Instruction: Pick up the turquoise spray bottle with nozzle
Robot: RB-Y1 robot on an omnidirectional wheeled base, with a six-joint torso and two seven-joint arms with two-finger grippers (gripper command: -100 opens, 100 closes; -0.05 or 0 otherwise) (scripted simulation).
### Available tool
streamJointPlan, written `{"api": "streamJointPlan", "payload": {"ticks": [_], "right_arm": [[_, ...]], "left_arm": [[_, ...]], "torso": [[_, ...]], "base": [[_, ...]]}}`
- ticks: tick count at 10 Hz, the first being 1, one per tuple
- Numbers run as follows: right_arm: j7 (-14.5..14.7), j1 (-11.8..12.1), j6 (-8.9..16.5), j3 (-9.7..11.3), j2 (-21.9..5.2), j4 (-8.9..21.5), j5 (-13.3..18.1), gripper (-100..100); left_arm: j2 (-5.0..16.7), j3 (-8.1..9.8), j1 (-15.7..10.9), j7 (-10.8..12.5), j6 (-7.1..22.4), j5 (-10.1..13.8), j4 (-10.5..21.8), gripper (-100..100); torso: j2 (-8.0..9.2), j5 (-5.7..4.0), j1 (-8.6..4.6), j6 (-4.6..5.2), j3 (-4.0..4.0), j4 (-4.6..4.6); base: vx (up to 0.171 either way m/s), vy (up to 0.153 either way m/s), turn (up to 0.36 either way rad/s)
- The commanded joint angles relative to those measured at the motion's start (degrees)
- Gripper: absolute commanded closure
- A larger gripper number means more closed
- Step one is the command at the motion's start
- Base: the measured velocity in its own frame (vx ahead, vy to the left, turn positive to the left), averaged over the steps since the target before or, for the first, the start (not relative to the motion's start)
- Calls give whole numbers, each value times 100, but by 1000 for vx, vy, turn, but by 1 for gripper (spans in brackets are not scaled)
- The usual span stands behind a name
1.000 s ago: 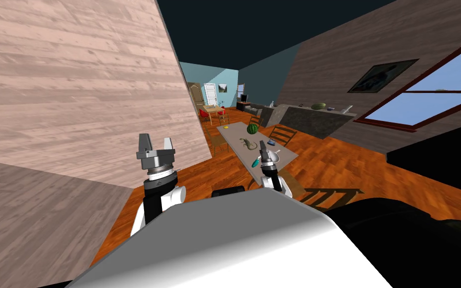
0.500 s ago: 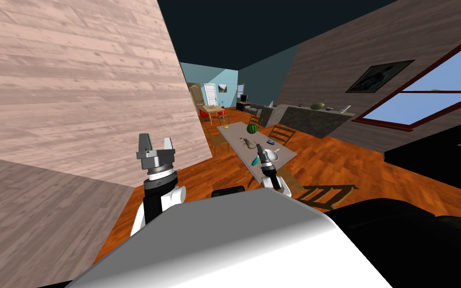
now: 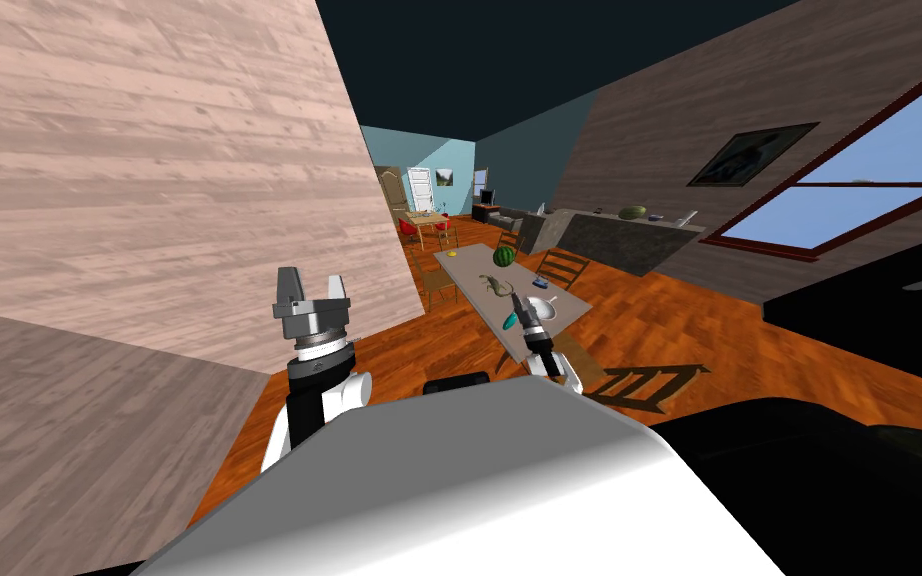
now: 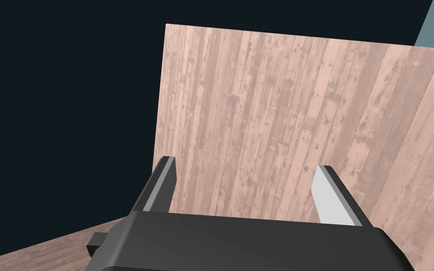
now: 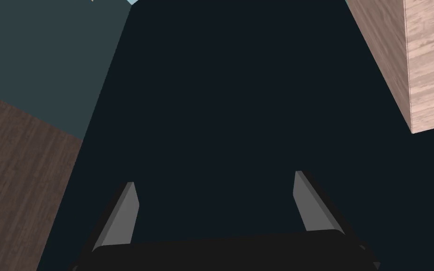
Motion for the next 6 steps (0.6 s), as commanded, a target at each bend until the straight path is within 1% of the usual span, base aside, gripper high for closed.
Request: {"api": "streamJointPlan", "payload": {"ticks": [1, 2, 3, 4, 5, 6], "right_arm": [[136, -45, -22, -57, -15, 210, 63, -100], [377, -140, -31, -163, -33, 430, 198, -100], [377, -140, -31, -163, -33, 493, 198, -100], [608, -239, -39, -272, -46, 708, 335, -100], [624, -239, -39, -272, -46, 780, 335, -100], [862, -339, -46, -385, -57, 1036, 472, -100]], "left_arm": [[0, 0, 0, 0, 0, 0, 0, 0], [0, 0, 0, 0, 0, 0, 0, 0], [0, 0, 0, 0, 0, 0, 0, 0], [0, 0, 0, 0, 0, 0, 0, 0], [0, 0, 0, 0, 0, 0, 0, 0], [0, 0, 0, 0, 0, 0, 0, 0]], "torso": [[0, 0, 0, 0, 0, 0], [-1, 0, 0, 0, -1, 0], [-2, 0, -1, 0, -1, 0], [-3, 0, -1, 0, -2, -1], [-4, 0, -1, 0, -2, -1], [-4, 0, -1, 0, -2, -1]], "base": [[-13, 9, -5], [-11, 9, -16], [-8, 6, -8], [-9, 8, -15], [-7, 7, -9], [-3, 8, -17]]}}
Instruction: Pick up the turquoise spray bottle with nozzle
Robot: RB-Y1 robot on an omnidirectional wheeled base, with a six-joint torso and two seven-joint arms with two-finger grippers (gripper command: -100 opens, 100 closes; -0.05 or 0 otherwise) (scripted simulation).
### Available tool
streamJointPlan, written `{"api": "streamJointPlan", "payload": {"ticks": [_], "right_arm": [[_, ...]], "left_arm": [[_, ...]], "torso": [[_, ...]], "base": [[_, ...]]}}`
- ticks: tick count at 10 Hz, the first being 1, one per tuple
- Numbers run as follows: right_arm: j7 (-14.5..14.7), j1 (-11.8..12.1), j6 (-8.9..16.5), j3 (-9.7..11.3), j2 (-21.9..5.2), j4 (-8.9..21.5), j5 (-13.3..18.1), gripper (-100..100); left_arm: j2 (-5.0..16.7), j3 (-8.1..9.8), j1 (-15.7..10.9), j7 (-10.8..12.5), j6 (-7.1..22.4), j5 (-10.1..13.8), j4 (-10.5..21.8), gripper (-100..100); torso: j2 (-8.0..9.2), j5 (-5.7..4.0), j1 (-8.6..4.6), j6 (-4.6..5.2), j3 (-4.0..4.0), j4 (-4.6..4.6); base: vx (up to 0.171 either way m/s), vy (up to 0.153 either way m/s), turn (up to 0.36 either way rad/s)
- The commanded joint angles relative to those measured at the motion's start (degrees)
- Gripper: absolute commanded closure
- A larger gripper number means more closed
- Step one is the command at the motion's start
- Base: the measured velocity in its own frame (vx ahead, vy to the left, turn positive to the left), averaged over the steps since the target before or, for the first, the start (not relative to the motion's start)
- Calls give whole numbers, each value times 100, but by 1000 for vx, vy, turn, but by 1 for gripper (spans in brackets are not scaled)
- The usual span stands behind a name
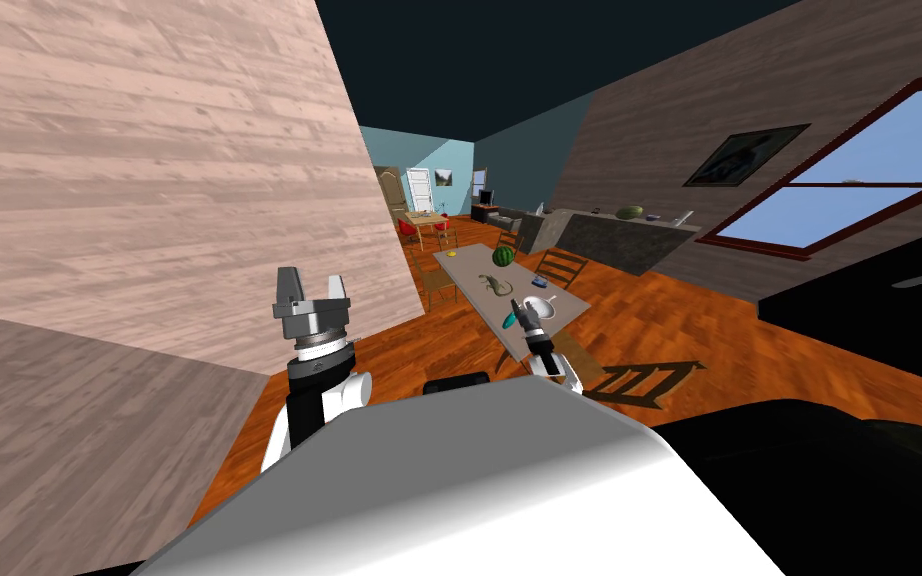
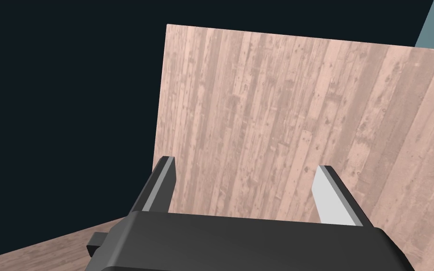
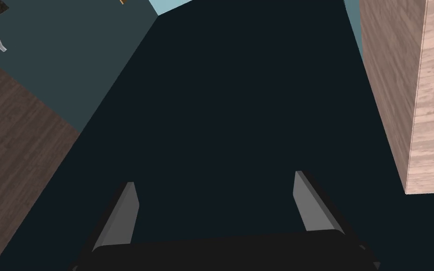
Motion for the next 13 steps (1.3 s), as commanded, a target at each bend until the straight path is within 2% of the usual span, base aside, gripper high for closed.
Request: {"api": "streamJointPlan", "payload": {"ticks": [1, 2, 3, 4, 5, 7, 9, 10, 11, 12, 13], "right_arm": [[163, -66, -5, -57, 3, 194, 71, -100], [389, -168, -10, -170, -4, 388, 207, -100], [415, -168, -10, -170, -4, 486, 207, -100], [653, -270, -14, -284, -7, 716, 342, -100], [666, -270, -14, -284, -7, 777, 342, -100], [1062, -473, -18, -508, 4, 1207, 599, -100], [1156, -473, -18, -508, 4, 1349, 599, -100], [1392, -572, -18, -616, 19, 1573, 720, -100], [1392, -572, -18, -616, 19, 1623, 720, -100], [1620, -667, -17, -722, 39, 1856, 835, -100], [1620, -667, -17, -722, 39, 1887, 835, -100]], "left_arm": [[0, 0, 0, 0, 0, 0, 0, 0], [0, 0, 0, 0, 0, 0, 0, 0], [0, 0, 0, 0, 0, 0, 0, 0], [0, 0, 0, 0, 0, 0, 0, 0], [0, 0, 0, 0, 0, 0, 0, 0], [0, 0, 0, 0, 0, 0, 0, 0], [0, 0, 0, 0, 0, 0, 0, 0], [0, 0, 0, 0, 0, 0, 0, 0], [0, 0, 0, 0, 0, 0, 0, 0], [0, 0, 0, 0, 0, 0, 0, 0], [0, 0, 0, 0, 0, 0, 0, 0]], "torso": [[0, 0, 0, 0, 0, 0], [-1, 0, 0, -1, 0, 0], [-3, 0, 0, -1, -1, 0], [-3, 0, 0, -1, -2, -1], [-4, 0, 0, 0, -2, -1], [-6, 0, 0, 0, -3, -1], [-9, 0, 0, 0, -5, -2], [-6, 0, -1, -1, -4, -1], [-8, 0, -2, 0, -4, -1], [-7, 0, -2, -1, -4, -1], [-9, 0, -2, 0, -5, -2]], "base": [[-2, 7, -11], [1, 9, -21], [2, 7, -8], [6, 6, -17], [6, 6, -12], [15, 9, -27], [14, 4, -8], [15, 0, -26], [15, 2, -12], [19, 1, -25], [20, 3, -16]]}}
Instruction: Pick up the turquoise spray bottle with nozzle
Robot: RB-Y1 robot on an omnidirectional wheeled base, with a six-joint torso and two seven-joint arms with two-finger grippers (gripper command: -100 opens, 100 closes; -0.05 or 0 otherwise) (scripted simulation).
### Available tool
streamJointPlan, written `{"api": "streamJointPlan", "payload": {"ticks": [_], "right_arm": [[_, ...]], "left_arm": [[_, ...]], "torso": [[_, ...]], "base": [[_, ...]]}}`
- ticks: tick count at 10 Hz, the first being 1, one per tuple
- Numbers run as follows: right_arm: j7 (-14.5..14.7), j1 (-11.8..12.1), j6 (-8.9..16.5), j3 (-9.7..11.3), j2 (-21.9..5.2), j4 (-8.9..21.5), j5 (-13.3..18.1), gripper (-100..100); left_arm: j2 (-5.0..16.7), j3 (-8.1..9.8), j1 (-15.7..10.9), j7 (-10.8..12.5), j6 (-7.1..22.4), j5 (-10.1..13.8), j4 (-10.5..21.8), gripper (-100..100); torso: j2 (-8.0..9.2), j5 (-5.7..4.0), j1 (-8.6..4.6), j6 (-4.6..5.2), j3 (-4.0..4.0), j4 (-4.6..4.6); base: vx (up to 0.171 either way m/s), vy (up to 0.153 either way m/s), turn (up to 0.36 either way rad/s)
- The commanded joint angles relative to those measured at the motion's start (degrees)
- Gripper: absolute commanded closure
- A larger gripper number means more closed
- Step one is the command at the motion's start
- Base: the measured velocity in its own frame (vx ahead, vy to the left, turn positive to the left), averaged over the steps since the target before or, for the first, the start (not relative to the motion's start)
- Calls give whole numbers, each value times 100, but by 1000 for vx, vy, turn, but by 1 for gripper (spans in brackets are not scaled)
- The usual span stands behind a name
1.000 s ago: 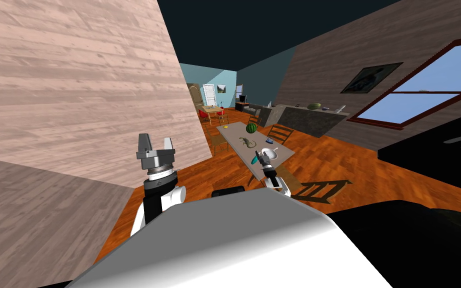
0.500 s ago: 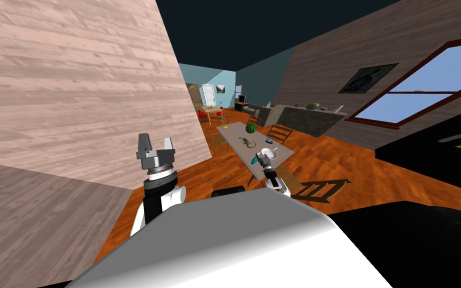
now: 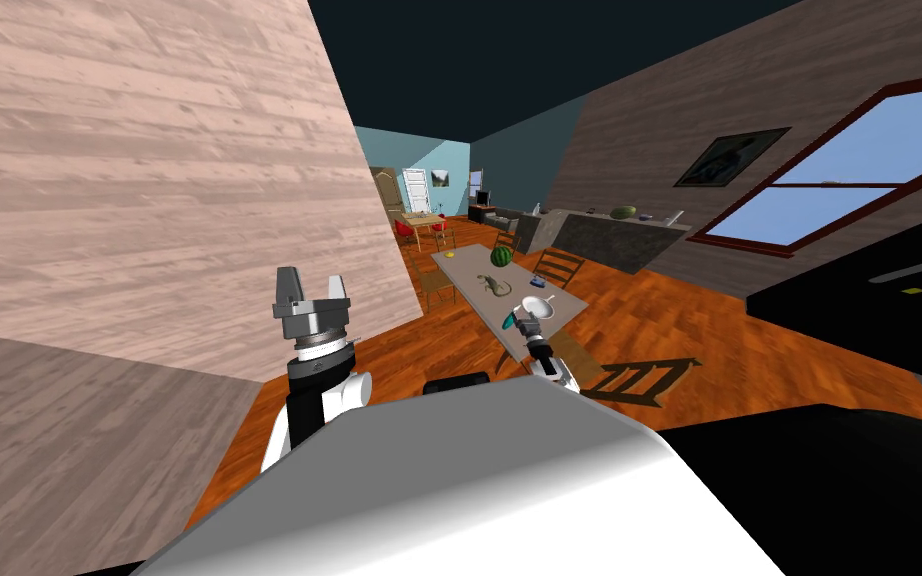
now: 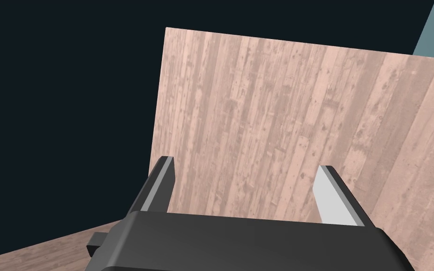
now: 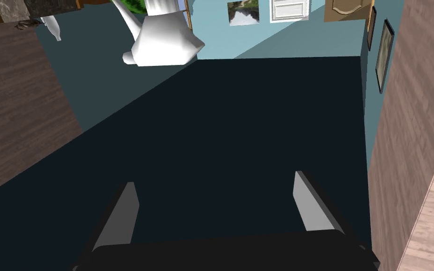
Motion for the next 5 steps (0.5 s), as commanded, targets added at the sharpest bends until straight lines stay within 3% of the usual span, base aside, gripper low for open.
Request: {"api": "streamJointPlan", "payload": {"ticks": [1, 5], "right_arm": [[248, -117, 17, -114, 19, 286, 126, -100], [827, -372, 25, -396, 115, 938, 416, -100]], "left_arm": [[0, 0, 0, 0, 0, 0, 0, 0], [0, 0, 0, 0, 0, 0, 0, 0]], "torso": [[0, 0, 0, 0, 0, 0], [-7, 0, -1, 0, -4, -2]], "base": [[29, 6, -23], [43, -1, -31]]}}
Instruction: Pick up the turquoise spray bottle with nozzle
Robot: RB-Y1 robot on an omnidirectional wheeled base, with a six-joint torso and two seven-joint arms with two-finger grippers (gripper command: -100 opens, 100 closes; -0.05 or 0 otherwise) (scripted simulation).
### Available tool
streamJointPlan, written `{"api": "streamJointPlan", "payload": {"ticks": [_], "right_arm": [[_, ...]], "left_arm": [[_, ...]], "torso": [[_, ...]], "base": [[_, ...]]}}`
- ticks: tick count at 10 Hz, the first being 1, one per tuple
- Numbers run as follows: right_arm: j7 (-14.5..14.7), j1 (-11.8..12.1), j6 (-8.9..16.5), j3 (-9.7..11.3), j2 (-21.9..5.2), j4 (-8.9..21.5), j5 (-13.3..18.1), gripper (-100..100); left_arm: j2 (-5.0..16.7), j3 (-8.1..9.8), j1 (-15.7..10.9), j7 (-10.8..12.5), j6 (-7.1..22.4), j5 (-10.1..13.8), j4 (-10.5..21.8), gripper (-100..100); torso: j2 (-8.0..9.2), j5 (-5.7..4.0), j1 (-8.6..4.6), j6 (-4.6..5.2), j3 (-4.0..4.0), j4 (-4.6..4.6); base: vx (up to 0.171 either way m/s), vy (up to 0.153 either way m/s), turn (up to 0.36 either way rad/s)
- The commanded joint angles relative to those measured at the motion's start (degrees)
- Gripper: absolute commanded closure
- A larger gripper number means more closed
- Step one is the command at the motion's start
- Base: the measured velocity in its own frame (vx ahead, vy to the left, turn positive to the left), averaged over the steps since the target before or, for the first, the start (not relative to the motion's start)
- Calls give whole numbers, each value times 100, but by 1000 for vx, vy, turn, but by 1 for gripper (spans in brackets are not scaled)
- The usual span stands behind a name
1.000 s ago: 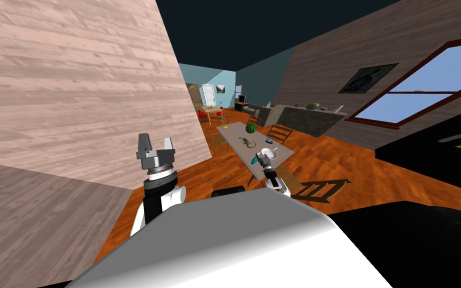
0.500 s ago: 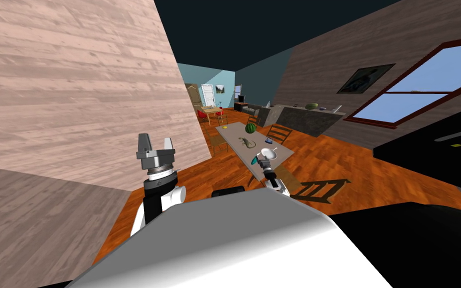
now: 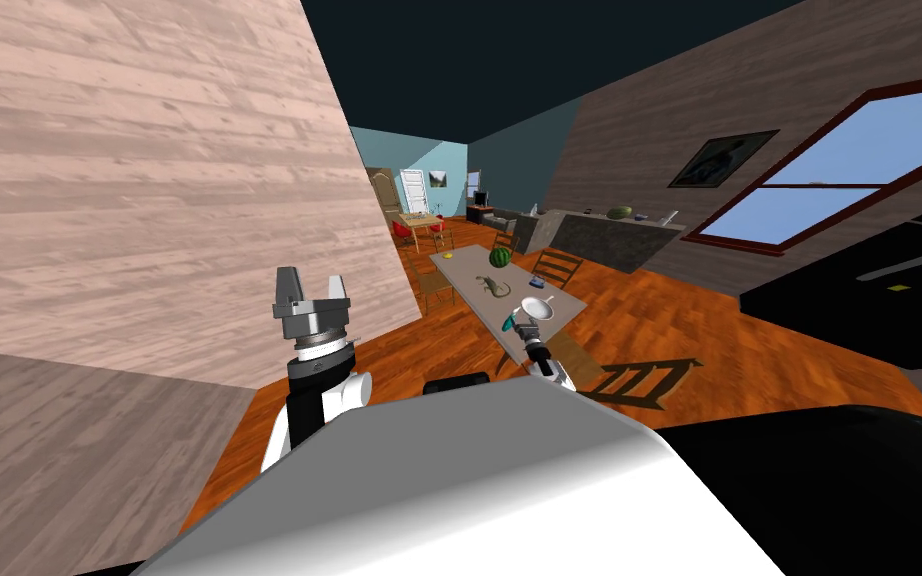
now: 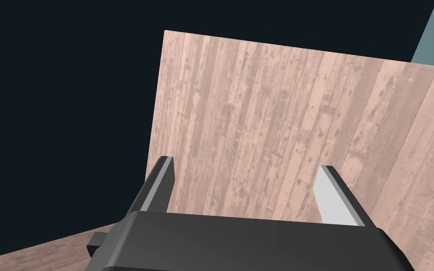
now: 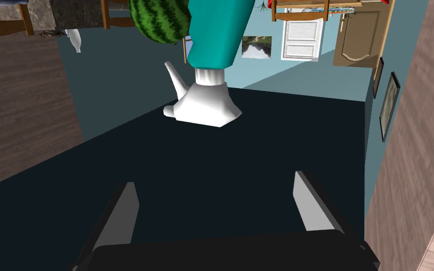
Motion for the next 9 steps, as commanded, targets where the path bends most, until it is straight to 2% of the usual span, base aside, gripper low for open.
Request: {"api": "streamJointPlan", "payload": {"ticks": [1, 2, 6, 9], "right_arm": [[286, -105, 47, -121, 65, 286, 151, -100], [317, -105, 47, -121, 65, 292, 151, -100], [961, -375, 55, -425, 258, 971, 437, -100], [1311, -534, 71, -608, 429, 1338, 579, -100]], "left_arm": [[0, 0, 0, 0, 0, 0, 0, 0], [0, 0, 0, 0, 0, 0, 0, 0], [0, 0, 0, 0, 0, 0, 0, 0], [0, 0, 0, 0, 0, 0, 0, 0]], "torso": [[0, 0, 0, 0, 0, 0], [-3, 0, 1, 0, -2, -1], [-7, 1, 4, -1, -4, -1], [-12, -2, -12, 0, -7, -2]], "base": [[60, 0, -40], [44, 7, -15], [62, 4, -35], [83, -29, -39]]}}
